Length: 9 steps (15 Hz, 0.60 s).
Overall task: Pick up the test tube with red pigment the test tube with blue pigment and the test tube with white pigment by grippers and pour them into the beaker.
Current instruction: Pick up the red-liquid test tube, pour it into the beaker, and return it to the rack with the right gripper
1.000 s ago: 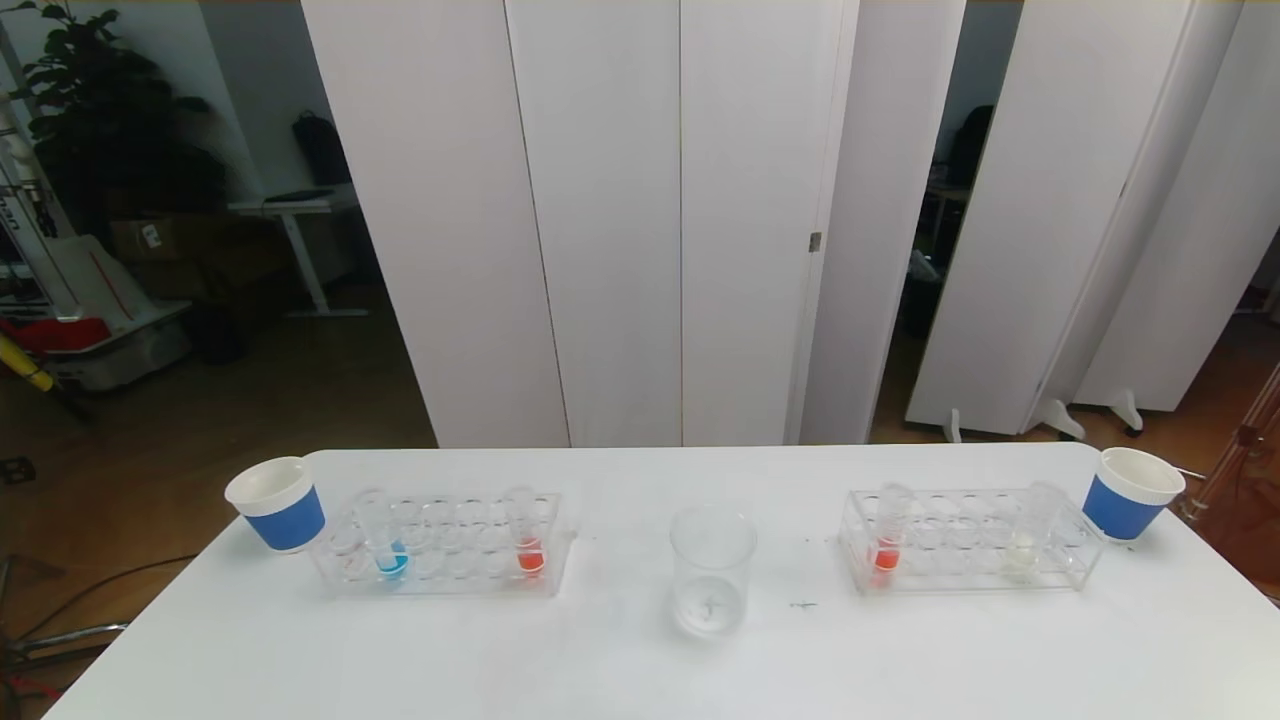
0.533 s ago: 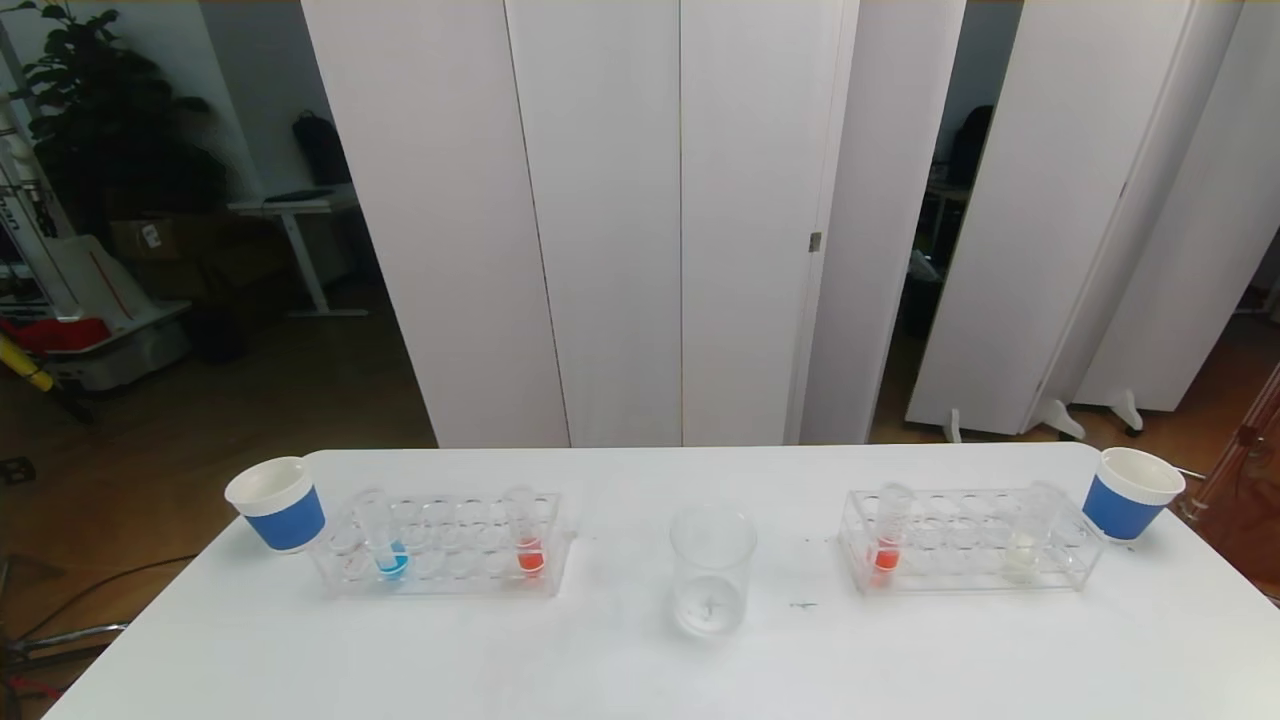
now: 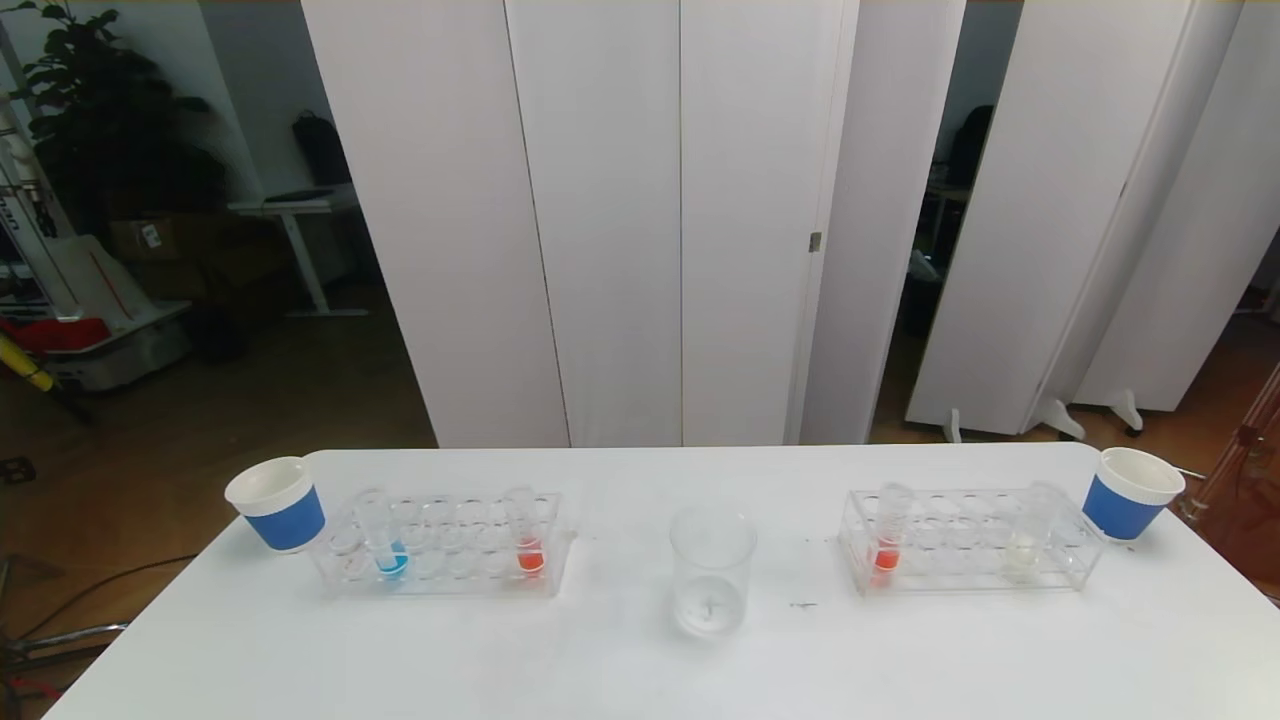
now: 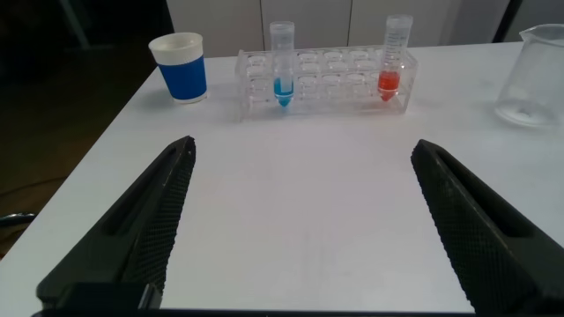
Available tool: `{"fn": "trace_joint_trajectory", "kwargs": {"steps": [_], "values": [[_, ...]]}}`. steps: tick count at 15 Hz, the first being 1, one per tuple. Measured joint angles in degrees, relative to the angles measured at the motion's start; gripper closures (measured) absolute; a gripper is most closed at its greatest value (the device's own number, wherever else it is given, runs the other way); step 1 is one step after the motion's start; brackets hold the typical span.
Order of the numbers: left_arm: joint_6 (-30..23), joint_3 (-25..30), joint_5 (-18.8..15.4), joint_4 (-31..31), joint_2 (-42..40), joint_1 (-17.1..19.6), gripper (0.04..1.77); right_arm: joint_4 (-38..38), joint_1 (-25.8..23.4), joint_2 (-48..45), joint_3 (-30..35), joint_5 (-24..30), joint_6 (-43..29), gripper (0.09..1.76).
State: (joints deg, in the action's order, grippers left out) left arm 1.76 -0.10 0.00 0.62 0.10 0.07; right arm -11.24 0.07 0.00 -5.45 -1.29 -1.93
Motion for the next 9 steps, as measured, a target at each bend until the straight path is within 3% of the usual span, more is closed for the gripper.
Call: {"fn": "trace_joint_trajectory", "kwargs": {"steps": [5,9], "values": [[0.0,0.0,0.0,0.0,0.0,0.0,0.06,-0.2,0.0,0.5,-3.8,0.3,0.1,0.10],[0.0,0.0,0.0,0.0,0.0,0.0,0.06,0.0,0.0,4.4,-10.7,0.3,0.2,0.10]]}}
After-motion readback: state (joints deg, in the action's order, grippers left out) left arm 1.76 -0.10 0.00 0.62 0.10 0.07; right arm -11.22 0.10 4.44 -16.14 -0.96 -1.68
